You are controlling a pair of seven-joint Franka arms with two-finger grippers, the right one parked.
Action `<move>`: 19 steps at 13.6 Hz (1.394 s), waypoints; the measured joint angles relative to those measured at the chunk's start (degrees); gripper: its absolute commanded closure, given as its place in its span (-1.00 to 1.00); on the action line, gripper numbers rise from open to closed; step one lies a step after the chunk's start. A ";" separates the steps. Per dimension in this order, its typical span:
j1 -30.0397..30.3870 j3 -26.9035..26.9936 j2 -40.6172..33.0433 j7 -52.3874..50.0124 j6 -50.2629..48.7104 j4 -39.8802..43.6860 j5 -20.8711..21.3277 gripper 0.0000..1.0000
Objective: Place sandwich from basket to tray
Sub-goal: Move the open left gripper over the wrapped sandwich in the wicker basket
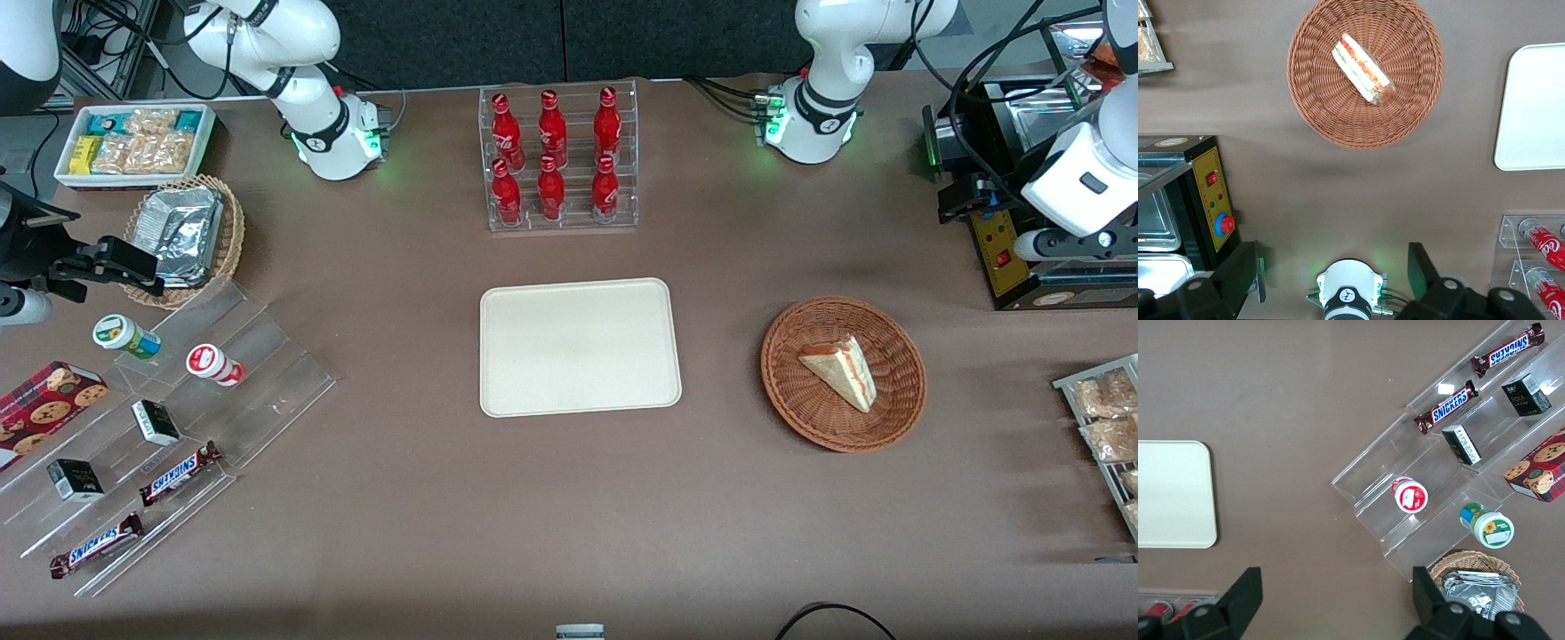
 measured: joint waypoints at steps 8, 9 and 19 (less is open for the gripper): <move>0.01 0.52 2.29 -0.05 2.98 -1.27 0.08 -1.00; 0.03 0.67 3.17 -0.79 4.93 -2.27 0.08 -1.00; -1.55 -0.15 5.97 -29.72 35.53 -22.45 0.08 -1.00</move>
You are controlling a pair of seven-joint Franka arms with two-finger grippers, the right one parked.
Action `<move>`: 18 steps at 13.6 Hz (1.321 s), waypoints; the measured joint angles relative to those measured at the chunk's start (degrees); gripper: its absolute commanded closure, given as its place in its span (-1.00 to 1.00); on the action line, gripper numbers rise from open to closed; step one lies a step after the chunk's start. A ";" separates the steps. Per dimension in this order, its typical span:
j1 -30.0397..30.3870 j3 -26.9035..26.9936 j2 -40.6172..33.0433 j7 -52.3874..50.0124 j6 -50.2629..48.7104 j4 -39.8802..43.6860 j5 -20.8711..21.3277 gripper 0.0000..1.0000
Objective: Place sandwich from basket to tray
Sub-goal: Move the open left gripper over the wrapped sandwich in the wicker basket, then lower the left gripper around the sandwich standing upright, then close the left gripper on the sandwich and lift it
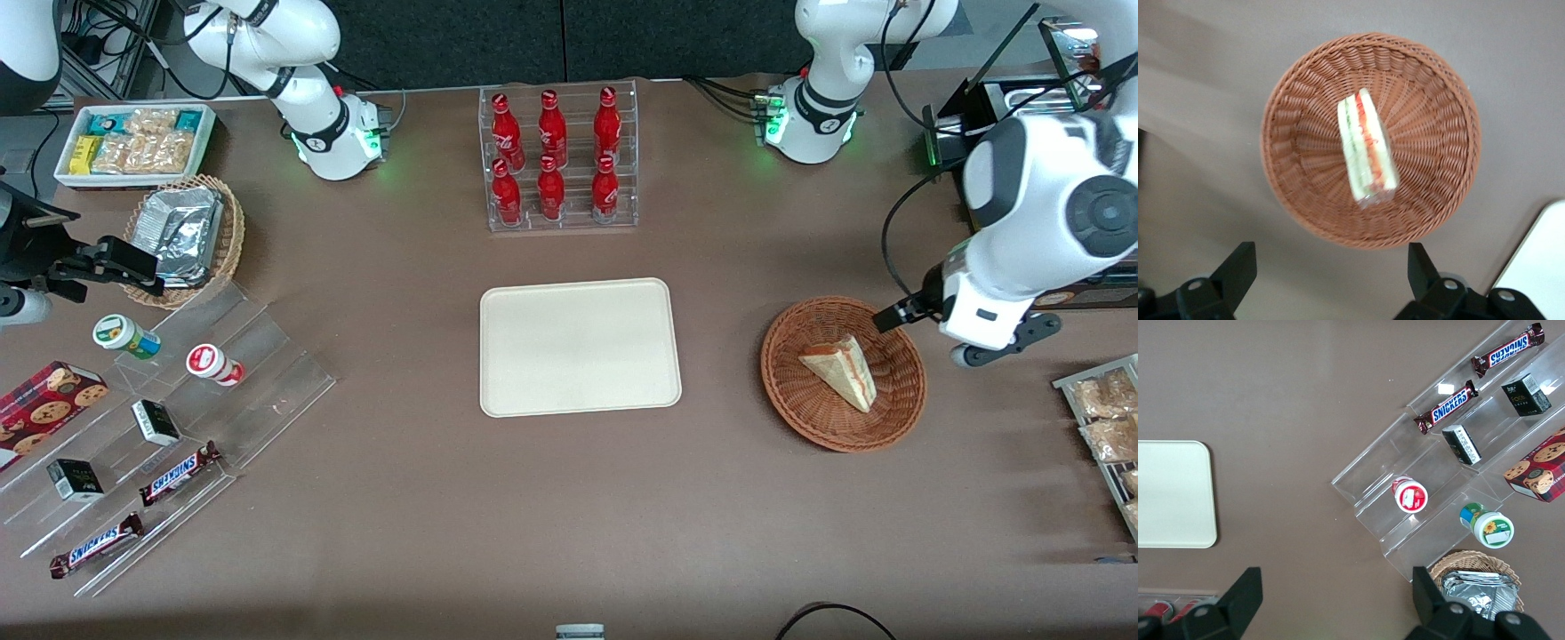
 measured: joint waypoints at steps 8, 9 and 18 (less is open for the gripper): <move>-1.99 -1.02 4.71 -12.43 18.64 -10.52 0.26 -1.00; -1.99 -0.91 5.20 -12.44 18.86 -11.11 1.08 -1.00; -1.91 -0.38 9.69 -16.47 25.48 -12.62 3.29 -0.74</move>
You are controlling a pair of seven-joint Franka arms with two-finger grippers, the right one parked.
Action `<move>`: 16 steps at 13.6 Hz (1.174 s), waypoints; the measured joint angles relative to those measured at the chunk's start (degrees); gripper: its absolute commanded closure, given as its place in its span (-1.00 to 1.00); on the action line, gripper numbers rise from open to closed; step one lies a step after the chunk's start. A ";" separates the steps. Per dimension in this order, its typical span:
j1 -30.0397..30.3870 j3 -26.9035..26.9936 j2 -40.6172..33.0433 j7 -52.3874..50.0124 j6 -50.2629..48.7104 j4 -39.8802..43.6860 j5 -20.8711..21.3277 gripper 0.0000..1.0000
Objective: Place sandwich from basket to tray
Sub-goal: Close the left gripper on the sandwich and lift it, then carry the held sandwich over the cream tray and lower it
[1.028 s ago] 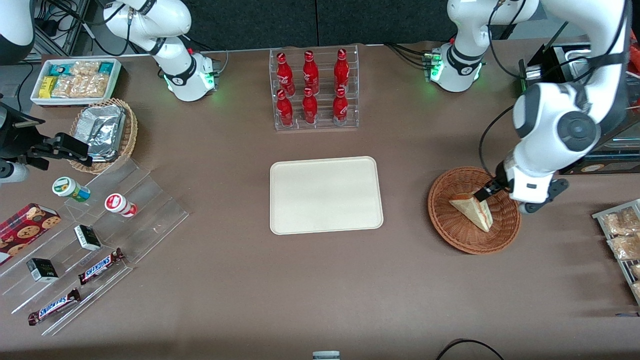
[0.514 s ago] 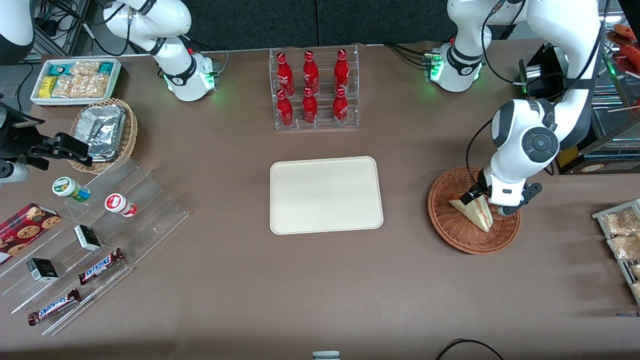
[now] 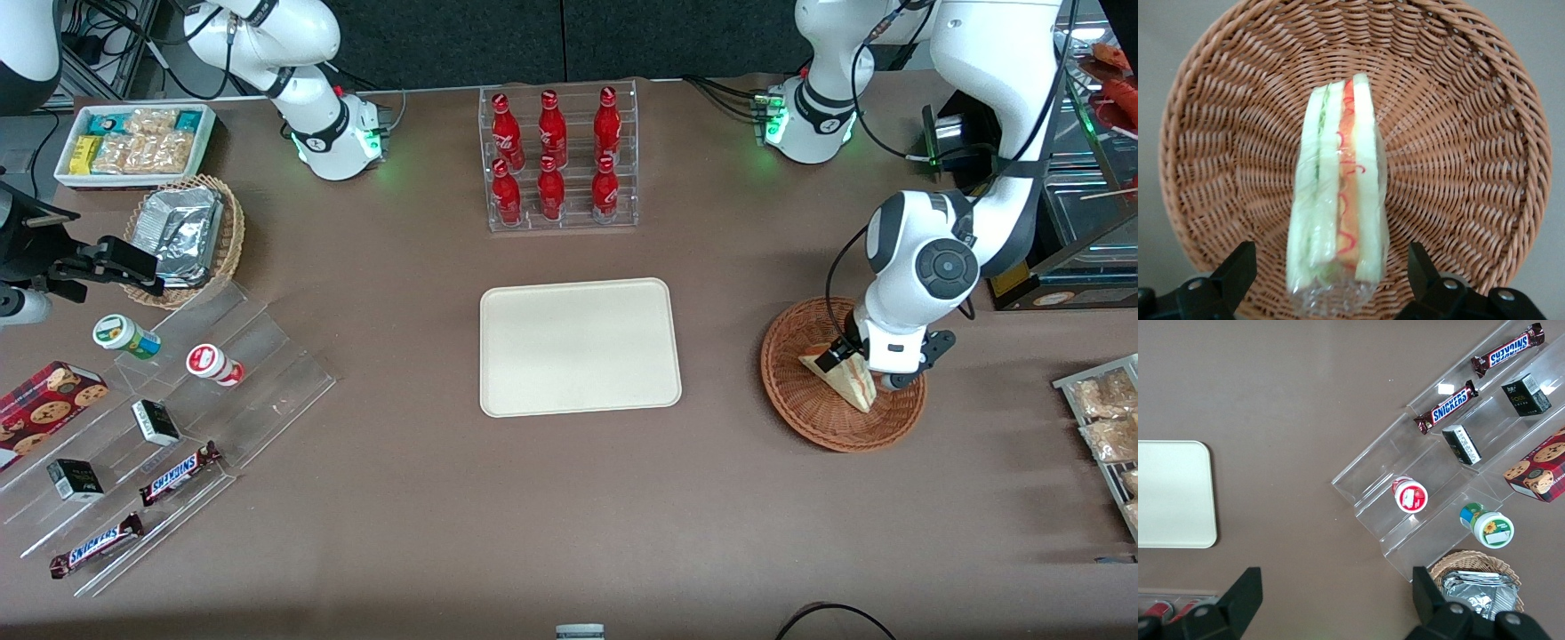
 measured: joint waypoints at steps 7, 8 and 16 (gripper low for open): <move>0.35 1.26 1.75 -0.46 1.70 0.20 0.01 0.84; 0.35 1.26 1.63 -0.46 1.41 0.40 0.01 0.84; -1.13 -2.58 -2.96 -1.00 -24.44 13.94 0.03 0.84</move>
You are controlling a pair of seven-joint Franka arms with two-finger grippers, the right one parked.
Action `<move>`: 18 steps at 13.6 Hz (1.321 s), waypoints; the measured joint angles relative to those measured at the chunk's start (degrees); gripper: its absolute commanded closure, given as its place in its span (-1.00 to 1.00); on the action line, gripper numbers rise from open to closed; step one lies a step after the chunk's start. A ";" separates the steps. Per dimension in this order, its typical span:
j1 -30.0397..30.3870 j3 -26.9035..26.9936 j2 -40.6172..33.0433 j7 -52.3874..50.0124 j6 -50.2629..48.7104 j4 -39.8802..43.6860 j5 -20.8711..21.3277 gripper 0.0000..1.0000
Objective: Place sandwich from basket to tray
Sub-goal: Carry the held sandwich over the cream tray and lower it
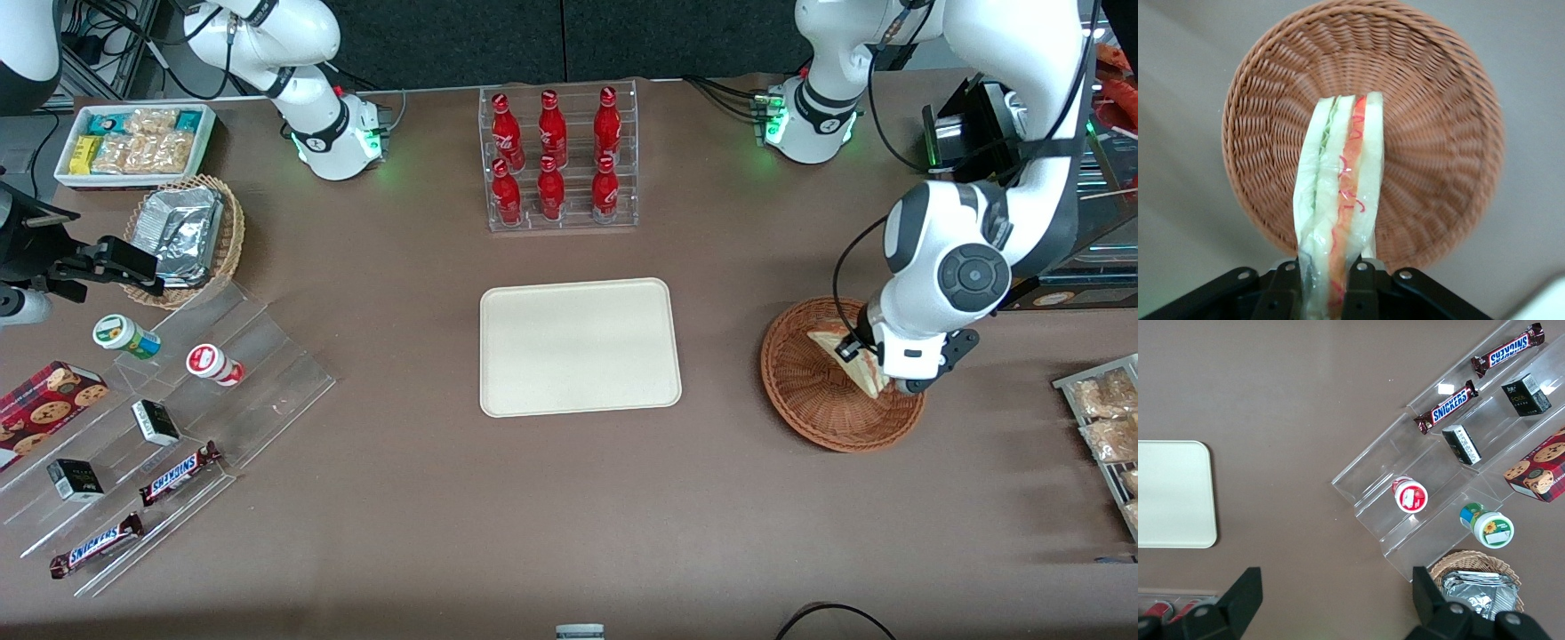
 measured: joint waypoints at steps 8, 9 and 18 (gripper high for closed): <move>-14.56 -5.75 2.67 -4.56 -7.20 14.16 -0.09 0.82; -16.85 -5.78 4.00 -4.69 -7.21 15.41 -0.09 0.82; -29.76 -5.75 24.40 -6.64 -6.36 30.18 0.00 0.82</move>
